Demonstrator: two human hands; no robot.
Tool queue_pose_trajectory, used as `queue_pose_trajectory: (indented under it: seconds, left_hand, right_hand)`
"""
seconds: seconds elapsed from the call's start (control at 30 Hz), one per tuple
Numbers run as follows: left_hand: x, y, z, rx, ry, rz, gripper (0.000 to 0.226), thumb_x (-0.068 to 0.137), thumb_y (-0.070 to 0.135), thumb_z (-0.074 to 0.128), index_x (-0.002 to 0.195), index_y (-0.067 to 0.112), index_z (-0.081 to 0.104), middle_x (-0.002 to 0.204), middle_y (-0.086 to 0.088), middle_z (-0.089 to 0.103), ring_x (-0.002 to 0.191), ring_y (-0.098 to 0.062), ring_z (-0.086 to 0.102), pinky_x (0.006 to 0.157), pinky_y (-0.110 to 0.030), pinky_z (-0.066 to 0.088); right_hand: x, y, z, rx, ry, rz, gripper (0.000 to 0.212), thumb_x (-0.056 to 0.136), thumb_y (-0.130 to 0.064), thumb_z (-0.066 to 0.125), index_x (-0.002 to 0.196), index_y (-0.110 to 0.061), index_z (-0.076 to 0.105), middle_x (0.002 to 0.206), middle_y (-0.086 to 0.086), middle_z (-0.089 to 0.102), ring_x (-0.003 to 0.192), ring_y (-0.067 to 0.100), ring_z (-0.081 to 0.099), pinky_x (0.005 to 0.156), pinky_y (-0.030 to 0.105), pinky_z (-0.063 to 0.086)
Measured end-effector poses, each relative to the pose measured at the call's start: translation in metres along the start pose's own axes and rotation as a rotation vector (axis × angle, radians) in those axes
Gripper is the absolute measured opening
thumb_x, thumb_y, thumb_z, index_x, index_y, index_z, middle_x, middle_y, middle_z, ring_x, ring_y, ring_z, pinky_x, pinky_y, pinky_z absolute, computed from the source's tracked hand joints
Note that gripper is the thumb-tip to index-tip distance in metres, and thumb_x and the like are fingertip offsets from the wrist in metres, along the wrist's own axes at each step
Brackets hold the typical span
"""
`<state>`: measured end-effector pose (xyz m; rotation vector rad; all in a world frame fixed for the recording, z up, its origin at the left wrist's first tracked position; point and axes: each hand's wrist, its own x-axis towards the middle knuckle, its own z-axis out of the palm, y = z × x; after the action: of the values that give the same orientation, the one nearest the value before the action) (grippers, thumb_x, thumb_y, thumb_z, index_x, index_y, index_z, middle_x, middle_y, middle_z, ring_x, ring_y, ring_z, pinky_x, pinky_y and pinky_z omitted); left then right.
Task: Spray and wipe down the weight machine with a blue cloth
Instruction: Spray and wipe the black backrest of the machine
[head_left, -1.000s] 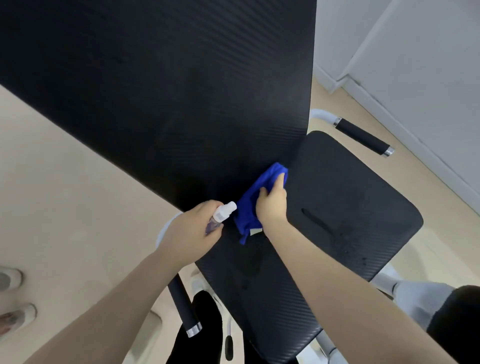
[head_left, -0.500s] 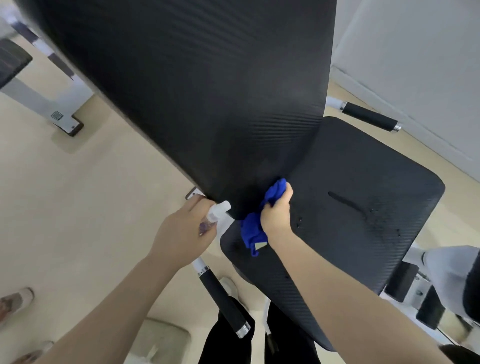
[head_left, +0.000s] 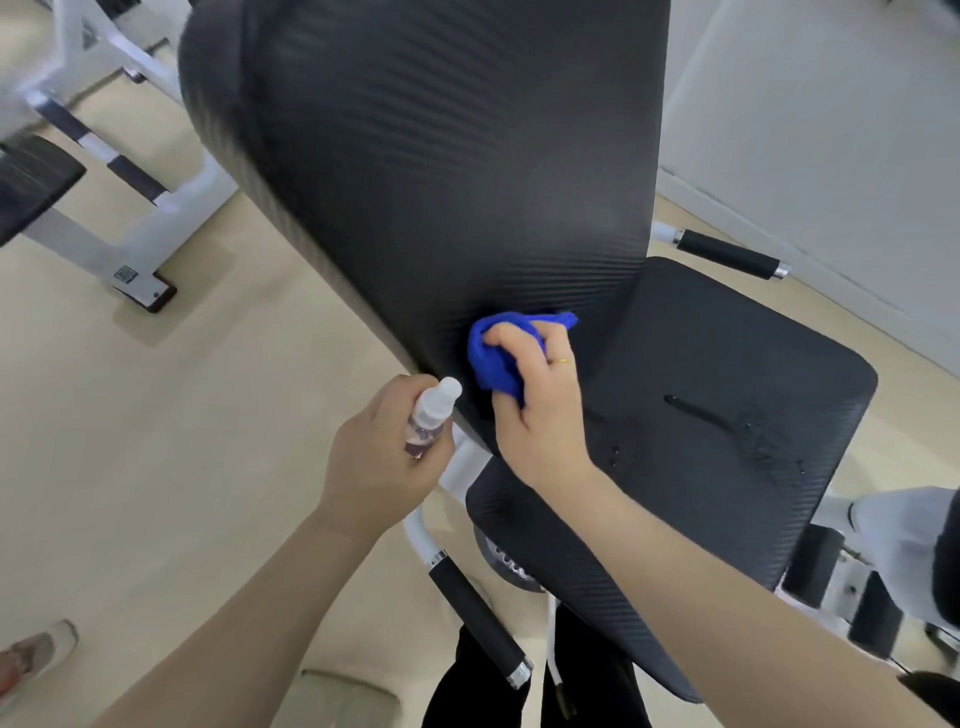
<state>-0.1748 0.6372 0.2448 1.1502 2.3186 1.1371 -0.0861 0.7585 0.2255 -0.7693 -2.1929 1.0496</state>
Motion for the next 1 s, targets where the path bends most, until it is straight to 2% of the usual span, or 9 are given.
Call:
queue_pose_trajectory:
  seconds: [0.07,0.13,0.23,0.3,0.47,0.57,0.67,0.87,1.0]
  left_hand:
    - [0.004,0.004,-0.005,0.001,0.021,-0.005,0.023,0.072,0.038,0.044,0.095,0.036,0.044,0.097,0.021,0.052,0.079,-0.013,0.05,0.064,-0.01,0.039]
    - [0.007,0.006,-0.008,0.02,0.022,0.0,0.023,0.072,0.038,0.043,0.095,0.035,0.043,0.099,0.017,0.05,0.079,-0.014,0.05,0.065,-0.007,0.037]
    - [0.005,0.005,-0.008,0.037,0.048,0.014,0.02,0.074,0.033,0.046,0.094,0.035,0.044,0.091,0.007,0.052,0.077,-0.014,0.049,0.065,-0.01,0.038]
    - [0.004,0.007,-0.009,0.004,0.093,-0.04,0.018,0.078,0.027,0.051,0.091,0.035,0.043,0.075,0.007,0.053,0.077,-0.012,0.049,0.062,-0.013,0.038]
    - [0.009,0.018,-0.013,-0.003,0.177,-0.11,0.019,0.08,0.03,0.058,0.096,0.022,0.05,0.087,0.005,0.054,0.076,-0.012,0.05,0.064,-0.029,0.04]
    - [0.015,0.015,-0.015,0.005,0.147,-0.111,0.02,0.084,0.02,0.065,0.096,0.009,0.055,0.082,0.01,0.05,0.072,-0.01,0.048,0.061,-0.013,0.037]
    - [0.017,0.009,-0.015,0.018,0.143,-0.081,0.019,0.082,0.018,0.063,0.096,0.009,0.055,0.078,0.018,0.046,0.073,-0.004,0.043,0.059,-0.011,0.036]
    - [0.011,0.005,-0.007,-0.015,0.222,-0.007,0.018,0.083,0.033,0.057,0.096,0.029,0.044,0.085,0.008,0.055,0.078,-0.011,0.048,0.067,-0.017,0.036]
    - [0.011,0.003,-0.003,-0.008,0.274,0.008,0.017,0.083,0.033,0.054,0.096,0.028,0.045,0.084,0.006,0.054,0.076,-0.012,0.048,0.067,-0.017,0.036]
  right_hand:
    - [0.007,-0.001,-0.004,-0.018,-0.016,-0.036,0.043,0.073,-0.009,0.035,0.11,-0.027,0.047,0.108,0.013,0.048,0.093,0.026,0.048,0.085,0.035,0.044]
    - [0.032,0.001,-0.009,-0.042,0.089,-0.021,0.047,0.072,-0.007,0.031,0.11,-0.026,0.05,0.11,0.018,0.048,0.095,0.025,0.048,0.087,0.026,0.04]
    - [0.073,0.004,-0.018,0.004,0.285,0.219,0.056,0.075,0.007,0.034,0.122,-0.014,0.055,0.119,0.016,0.046,0.094,0.016,0.047,0.076,0.004,0.033]
    - [0.079,-0.002,-0.02,0.025,0.342,0.341,0.056,0.077,0.01,0.037,0.126,-0.013,0.053,0.122,0.013,0.045,0.088,0.008,0.043,0.068,0.007,0.033]
    - [0.017,-0.037,-0.001,-0.02,0.06,0.003,0.046,0.073,-0.011,0.039,0.117,-0.022,0.047,0.114,0.014,0.046,0.082,0.014,0.047,0.07,0.021,0.041]
    - [0.012,-0.045,0.002,0.051,-0.003,-0.022,0.042,0.075,-0.024,0.043,0.117,-0.025,0.039,0.111,0.003,0.04,0.081,0.013,0.048,0.068,0.021,0.043]
    - [0.015,-0.042,0.003,0.057,0.0,-0.035,0.048,0.075,-0.034,0.053,0.119,-0.022,0.038,0.111,0.001,0.039,0.088,0.003,0.042,0.074,0.016,0.042]
    - [0.061,-0.018,-0.012,0.053,0.294,0.151,0.038,0.087,-0.004,0.046,0.124,-0.004,0.051,0.115,0.016,0.048,0.094,-0.019,0.041,0.081,-0.002,0.03]
    - [0.099,0.001,-0.019,-0.013,0.459,0.292,0.045,0.084,-0.013,0.042,0.128,-0.008,0.051,0.115,0.011,0.056,0.104,0.022,0.051,0.091,0.025,0.039]
